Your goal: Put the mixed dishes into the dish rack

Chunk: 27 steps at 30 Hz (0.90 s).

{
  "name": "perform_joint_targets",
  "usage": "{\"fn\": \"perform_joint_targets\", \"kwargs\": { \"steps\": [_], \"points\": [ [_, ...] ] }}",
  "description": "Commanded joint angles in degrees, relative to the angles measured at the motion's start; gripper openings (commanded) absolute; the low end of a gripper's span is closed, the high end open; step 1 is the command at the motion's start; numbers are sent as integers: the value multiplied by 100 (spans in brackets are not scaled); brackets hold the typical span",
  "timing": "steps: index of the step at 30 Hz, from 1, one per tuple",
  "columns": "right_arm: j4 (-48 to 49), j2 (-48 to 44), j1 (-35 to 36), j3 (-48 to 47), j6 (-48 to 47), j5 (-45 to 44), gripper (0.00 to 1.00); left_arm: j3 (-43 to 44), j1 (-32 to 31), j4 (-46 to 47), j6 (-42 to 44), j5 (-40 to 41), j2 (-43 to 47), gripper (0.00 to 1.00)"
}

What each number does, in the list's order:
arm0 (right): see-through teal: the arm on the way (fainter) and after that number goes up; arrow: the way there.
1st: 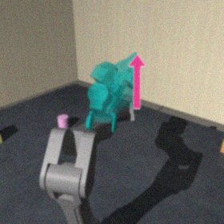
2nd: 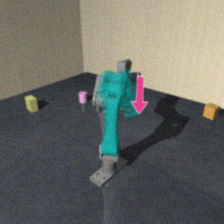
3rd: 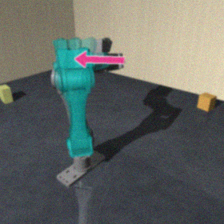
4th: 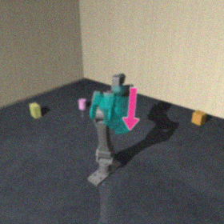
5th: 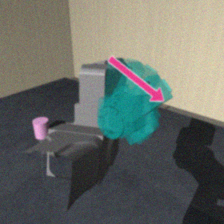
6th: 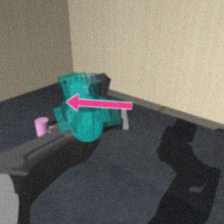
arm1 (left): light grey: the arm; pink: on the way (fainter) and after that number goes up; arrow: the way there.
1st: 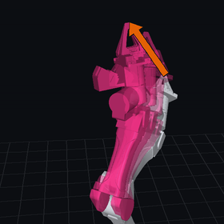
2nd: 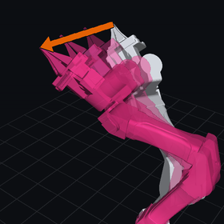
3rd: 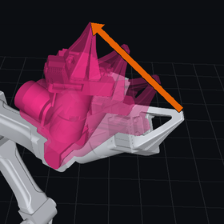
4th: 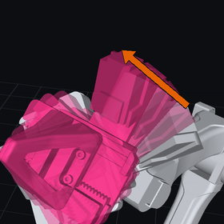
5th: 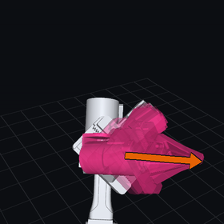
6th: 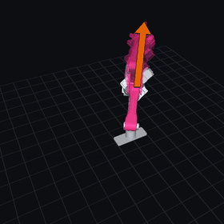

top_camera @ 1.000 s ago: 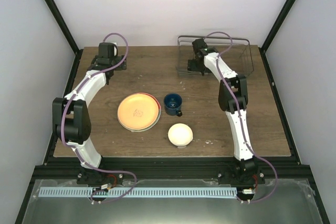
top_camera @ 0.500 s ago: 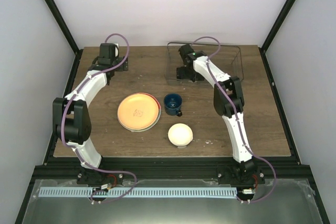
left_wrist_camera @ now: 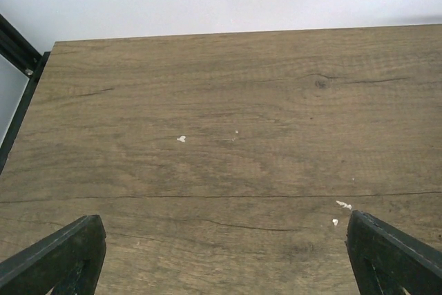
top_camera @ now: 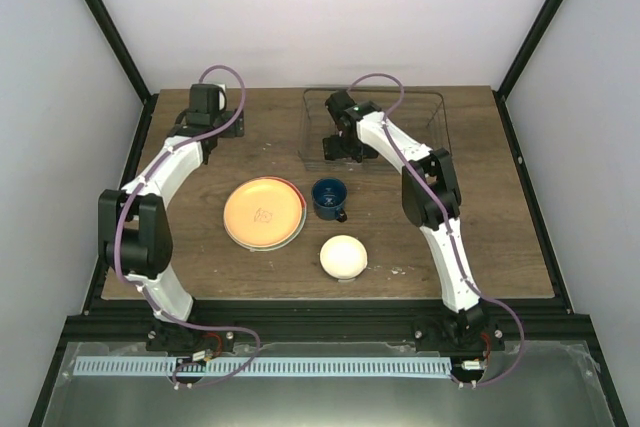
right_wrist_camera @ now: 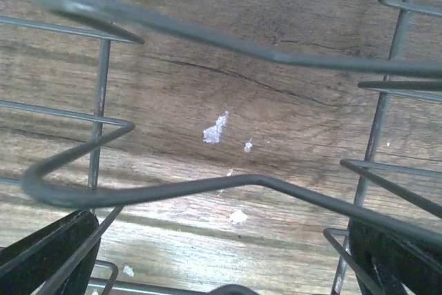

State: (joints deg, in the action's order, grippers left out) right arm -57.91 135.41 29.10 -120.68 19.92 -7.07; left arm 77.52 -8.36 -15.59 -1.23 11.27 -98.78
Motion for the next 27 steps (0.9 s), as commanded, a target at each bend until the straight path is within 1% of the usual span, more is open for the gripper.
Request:
{"fn": "perform_joint_targets", "kwargs": {
  "steps": [1,15,27],
  "points": [
    [-213,-279,122,132,-263,89,100,-104,-34,19,-60,-38,214,96],
    [-330,-270,245,89,-579,204,100,-121,-60,41,-123,41,213,96],
    [-443,-167,292,-236,-623,262,100,-62,-60,54,-41,55,123,96]
  ]
}}
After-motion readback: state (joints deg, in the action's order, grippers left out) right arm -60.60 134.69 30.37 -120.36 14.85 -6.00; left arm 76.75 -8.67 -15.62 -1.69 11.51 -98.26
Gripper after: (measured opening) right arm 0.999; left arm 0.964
